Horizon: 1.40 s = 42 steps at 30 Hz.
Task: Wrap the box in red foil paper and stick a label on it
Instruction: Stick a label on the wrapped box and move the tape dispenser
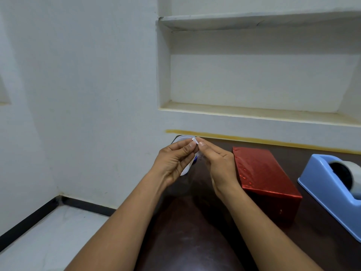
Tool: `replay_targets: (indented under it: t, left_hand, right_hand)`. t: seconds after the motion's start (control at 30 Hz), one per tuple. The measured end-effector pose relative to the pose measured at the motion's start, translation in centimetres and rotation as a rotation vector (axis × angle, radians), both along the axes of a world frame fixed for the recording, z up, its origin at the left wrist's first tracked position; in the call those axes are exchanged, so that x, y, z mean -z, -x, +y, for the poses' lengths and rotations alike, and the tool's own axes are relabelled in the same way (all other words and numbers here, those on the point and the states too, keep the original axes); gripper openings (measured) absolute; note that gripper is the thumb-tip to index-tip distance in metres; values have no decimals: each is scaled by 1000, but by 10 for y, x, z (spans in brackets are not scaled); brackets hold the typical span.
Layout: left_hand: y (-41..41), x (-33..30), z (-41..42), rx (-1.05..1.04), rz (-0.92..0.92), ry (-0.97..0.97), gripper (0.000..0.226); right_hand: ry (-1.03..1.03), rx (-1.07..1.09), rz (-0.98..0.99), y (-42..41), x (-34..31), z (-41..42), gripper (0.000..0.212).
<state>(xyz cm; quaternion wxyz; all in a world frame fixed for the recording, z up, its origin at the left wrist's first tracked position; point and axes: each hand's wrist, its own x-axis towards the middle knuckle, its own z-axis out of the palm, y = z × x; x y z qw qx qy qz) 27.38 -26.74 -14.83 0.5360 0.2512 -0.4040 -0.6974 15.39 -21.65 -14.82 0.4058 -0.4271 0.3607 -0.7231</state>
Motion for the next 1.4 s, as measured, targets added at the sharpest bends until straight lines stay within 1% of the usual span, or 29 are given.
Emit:
replay_targets:
  t: [0.1,0.23,0.37,0.4,0.43,0.47,0.5,0.57,0.63,0.73,0.83,0.93,1.0,1.03,1.1,1.17,1.2,1.23,1.3,1.33,1.4]
  left_hand:
    - [1,1,1,-32,-33,28,29]
    - [-1,-3,5,-51,-65,41,30]
    - [-1,-4,7,-70,-119,31,33]
    - [0,-4,8,-70,-136,30,31]
    - [0,-5,9,-77,-157,27,24]
    - [0,-5,9,-85,-182,26,13]
    - [1,-5,10,-90,-200,22,7]
    - [2,-8,14,-82,-202,4,16]
    - [3,-11,17,-78,-169,-18,18]
    - [2,-18,20,-173,-87,-80,28]
    - [-4,-25,20,-339,60,-166,23]
    - [-16,-23,10,-576,166,-190,15]
    - [-20,-23,8,-708,131,-145,15]
    - [-19,-24,11,-748,70,-102,14]
    - [-14,-24,15,-787,-42,-21,21]
    - [-8,-23,17,-785,-112,25,25]
    - [-6,-22,17,-771,-134,37,25]
    - [-4,-21,18,-752,-149,48,23]
    - [-1,-21,21,-705,-170,69,13]
    - [1,-22,23,-681,-174,89,9]
    - [4,-24,26,-640,-168,121,13]
  right_hand:
    - [-24,-3,2,0,0,0,20]
    - [-32,11,11,-2,-1,2,18]
    - [-40,38,64,-5,1,2,11]
    - [-51,52,70,-5,2,1,9]
    - [-68,68,63,-5,3,-1,7]
    - [-93,91,52,-5,5,-3,10]
    - [-117,118,49,-4,6,-6,15]
    - [-163,176,86,-4,8,-10,20]
    - [-217,247,123,-4,8,-15,28]
    - [-246,431,169,1,1,-17,21]
    - [-201,660,359,9,-15,-13,19]
    - [-156,722,660,15,-29,-17,16]
    - [-196,661,891,17,-31,-21,12]
    - [-242,599,1026,17,-30,-23,11]
    - [-396,432,1294,13,-30,-24,13]
    - [-528,355,1463,11,-34,-18,19]
    - [-536,377,1498,12,-38,-14,24]
    - [-497,420,1499,13,-43,-9,29]
    - [-338,481,1403,17,-50,2,34]
    - [-285,462,1336,18,-52,5,36]
    - [-301,345,1286,19,-54,8,36]
